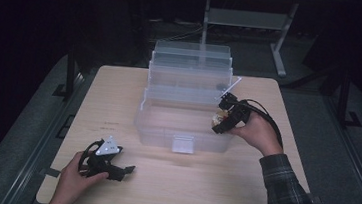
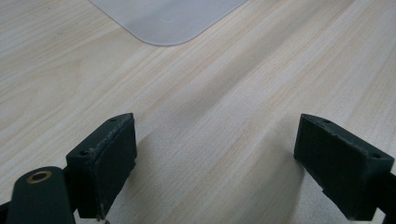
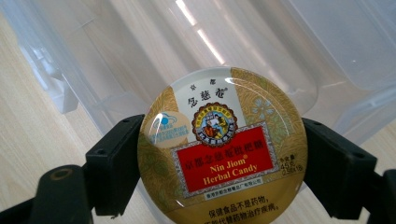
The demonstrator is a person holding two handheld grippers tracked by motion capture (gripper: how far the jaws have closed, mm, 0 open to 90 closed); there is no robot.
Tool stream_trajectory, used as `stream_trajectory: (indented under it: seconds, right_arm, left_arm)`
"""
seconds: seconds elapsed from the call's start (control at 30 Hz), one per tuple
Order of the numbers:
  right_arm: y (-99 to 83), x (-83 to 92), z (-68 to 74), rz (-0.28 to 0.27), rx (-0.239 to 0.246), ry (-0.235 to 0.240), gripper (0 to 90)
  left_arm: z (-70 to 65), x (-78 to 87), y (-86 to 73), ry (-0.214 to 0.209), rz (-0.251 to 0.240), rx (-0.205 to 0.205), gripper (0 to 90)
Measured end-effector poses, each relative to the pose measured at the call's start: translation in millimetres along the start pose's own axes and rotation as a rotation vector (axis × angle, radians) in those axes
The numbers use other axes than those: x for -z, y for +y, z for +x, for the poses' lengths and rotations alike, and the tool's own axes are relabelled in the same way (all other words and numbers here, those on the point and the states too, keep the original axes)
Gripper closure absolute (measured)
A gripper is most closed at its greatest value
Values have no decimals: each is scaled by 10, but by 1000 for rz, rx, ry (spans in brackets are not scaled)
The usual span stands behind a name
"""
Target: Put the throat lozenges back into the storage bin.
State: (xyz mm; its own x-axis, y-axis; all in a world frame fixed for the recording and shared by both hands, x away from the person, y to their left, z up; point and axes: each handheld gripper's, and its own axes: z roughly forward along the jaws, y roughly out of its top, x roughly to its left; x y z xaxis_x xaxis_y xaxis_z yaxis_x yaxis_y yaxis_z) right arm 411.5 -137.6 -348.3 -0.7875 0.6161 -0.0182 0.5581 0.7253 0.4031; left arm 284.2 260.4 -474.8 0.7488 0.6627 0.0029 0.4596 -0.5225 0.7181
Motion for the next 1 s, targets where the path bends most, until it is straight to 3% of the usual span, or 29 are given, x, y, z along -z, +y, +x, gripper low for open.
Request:
stream_trajectory:
  seconds: [0.53, 1.0]
  right_arm:
    - [-6, -39, -15, 24, 5, 3, 191]
    - [-50, 61, -7, -1, 1, -8, 188]
  left_arm:
    - [0, 0, 0, 0, 0, 0, 122]
    - [-1, -1, 1, 1, 0, 1, 122]
